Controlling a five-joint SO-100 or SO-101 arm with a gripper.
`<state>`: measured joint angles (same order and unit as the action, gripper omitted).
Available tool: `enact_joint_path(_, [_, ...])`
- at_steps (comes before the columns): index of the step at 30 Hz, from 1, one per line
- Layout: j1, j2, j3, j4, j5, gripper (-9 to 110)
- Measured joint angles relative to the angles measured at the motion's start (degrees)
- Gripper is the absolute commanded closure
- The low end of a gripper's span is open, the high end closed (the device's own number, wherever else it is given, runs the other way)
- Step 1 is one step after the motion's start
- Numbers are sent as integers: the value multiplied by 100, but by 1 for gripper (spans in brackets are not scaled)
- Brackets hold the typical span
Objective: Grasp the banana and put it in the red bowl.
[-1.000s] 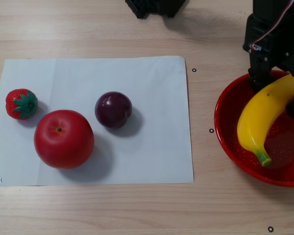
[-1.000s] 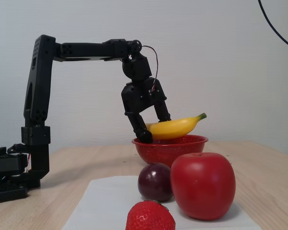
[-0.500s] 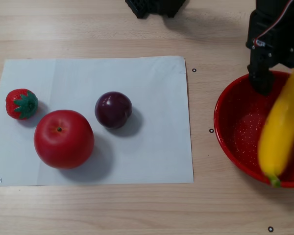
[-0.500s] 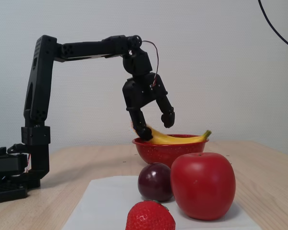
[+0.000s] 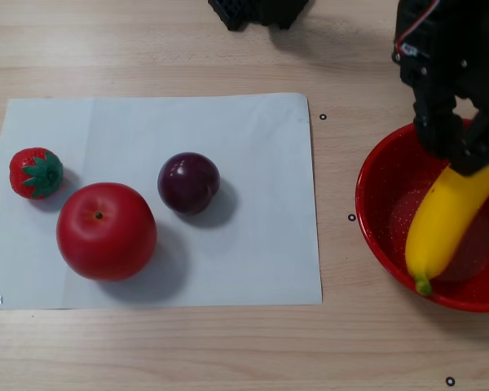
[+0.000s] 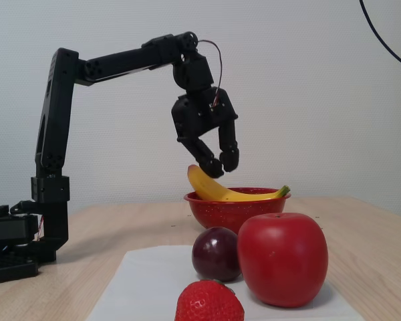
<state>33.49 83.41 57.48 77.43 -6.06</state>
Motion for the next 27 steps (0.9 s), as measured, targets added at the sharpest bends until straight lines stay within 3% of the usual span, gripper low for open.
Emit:
enact_joint_path(13, [-791, 1723, 598, 475, -62, 101])
enact_joint_path(27, [-2013, 4553, 4263, -1371, 308, 101])
